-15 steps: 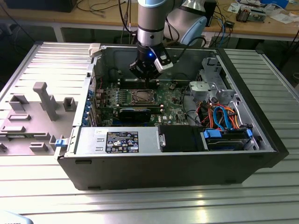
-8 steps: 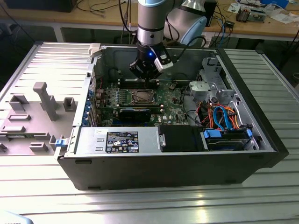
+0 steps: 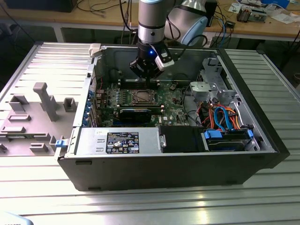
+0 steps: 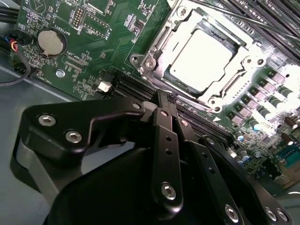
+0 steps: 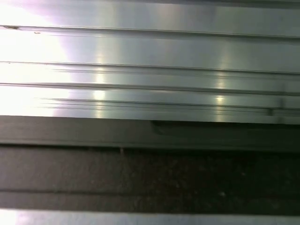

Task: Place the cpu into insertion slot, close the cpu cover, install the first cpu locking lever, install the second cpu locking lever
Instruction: 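Install the first cpu locking lever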

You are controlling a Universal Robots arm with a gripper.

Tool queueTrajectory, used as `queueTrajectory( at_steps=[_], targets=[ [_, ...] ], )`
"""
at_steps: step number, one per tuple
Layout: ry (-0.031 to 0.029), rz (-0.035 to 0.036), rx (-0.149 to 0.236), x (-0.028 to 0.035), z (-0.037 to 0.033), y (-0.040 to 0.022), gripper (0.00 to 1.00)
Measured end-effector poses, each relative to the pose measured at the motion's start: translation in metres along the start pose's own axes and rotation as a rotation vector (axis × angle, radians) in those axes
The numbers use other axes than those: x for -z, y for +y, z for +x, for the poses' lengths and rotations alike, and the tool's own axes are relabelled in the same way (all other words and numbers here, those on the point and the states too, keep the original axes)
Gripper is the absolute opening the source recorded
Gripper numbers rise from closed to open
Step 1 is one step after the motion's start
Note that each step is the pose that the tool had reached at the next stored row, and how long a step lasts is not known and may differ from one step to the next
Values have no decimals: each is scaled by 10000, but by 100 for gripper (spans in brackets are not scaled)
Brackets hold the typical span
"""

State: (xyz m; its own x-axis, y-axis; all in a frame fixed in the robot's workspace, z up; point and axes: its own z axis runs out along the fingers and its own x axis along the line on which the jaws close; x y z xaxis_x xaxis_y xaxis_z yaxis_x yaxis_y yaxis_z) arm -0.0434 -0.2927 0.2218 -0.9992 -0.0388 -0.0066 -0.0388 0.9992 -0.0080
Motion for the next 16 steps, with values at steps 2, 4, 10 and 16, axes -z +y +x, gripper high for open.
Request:
queueTrajectory(
  at_steps=[2,4,10,16],
  targets=[
    [3,42,1,12,0,-1,11],
    [4,74,1,23,0,-1,11],
    [7,155,2,60,0,-1,11],
    [10,246,3,118,-1,-1,11]
  ],
)
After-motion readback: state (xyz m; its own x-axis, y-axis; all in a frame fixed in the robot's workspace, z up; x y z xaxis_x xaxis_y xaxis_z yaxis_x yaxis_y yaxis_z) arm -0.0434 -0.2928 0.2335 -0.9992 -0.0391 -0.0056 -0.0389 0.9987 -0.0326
